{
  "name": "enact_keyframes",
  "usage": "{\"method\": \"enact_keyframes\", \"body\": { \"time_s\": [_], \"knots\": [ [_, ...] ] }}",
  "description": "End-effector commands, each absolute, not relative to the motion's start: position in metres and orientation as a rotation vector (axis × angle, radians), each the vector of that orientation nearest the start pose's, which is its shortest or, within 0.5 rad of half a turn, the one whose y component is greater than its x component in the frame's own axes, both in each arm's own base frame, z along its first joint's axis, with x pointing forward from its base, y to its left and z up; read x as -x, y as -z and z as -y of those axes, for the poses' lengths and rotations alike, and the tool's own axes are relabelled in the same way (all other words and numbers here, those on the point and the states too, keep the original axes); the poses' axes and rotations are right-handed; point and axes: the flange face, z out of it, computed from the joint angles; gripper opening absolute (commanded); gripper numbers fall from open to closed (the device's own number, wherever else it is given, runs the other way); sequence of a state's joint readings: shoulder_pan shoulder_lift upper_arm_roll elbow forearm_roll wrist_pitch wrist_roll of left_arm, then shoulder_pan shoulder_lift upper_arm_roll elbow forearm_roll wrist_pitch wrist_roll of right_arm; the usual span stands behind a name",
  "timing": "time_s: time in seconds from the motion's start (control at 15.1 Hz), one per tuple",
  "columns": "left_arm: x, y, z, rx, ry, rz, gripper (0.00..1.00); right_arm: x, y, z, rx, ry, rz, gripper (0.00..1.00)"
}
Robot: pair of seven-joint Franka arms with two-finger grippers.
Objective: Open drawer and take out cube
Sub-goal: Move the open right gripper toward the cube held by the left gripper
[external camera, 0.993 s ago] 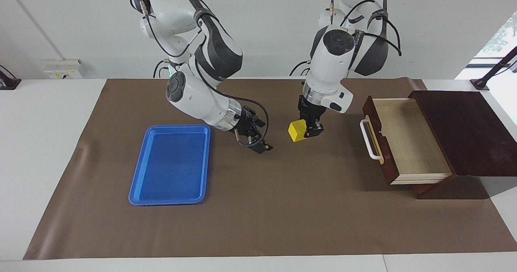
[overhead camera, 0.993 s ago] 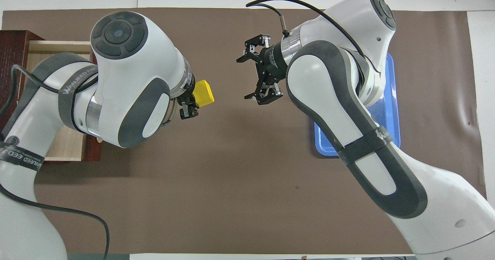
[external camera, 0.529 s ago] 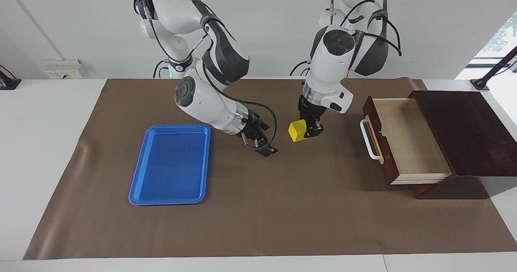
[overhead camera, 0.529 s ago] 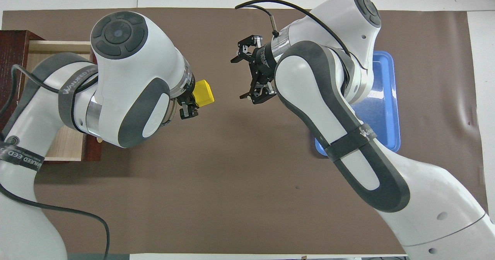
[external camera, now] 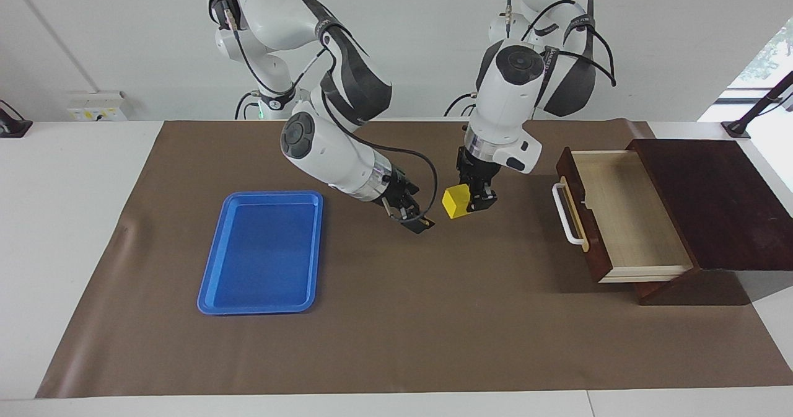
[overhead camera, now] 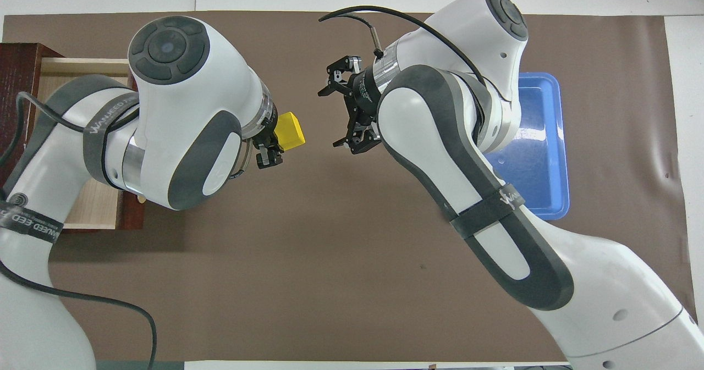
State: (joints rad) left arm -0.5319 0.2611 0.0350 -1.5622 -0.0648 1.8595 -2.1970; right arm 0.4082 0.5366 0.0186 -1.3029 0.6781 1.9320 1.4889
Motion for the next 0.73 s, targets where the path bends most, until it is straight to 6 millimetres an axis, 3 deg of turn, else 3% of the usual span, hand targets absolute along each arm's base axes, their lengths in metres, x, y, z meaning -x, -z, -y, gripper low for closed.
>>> {"method": "enact_keyframes", "body": {
  "time_s": [0.0, 0.33, 0.66],
  "knots": [
    [-0.568, -0.499, 0.318, -1.987, 0.058, -2.351, 0.00, -0.651, -0.459, -0.340, 2.103, -0.640, -1.558, 0.99],
    [-0.568, -0.498, 0.318, -1.980, 0.056, -2.351, 0.00, -0.665, -0.459, -0.350, 2.096, -0.629, -1.541, 0.98],
    [-0.568, -0.495, 0.316, -1.986, 0.037, -2.353, 0.00, -0.664, -0.456, -0.360, 2.115, -0.633, -1.531, 0.97]
  ]
}}
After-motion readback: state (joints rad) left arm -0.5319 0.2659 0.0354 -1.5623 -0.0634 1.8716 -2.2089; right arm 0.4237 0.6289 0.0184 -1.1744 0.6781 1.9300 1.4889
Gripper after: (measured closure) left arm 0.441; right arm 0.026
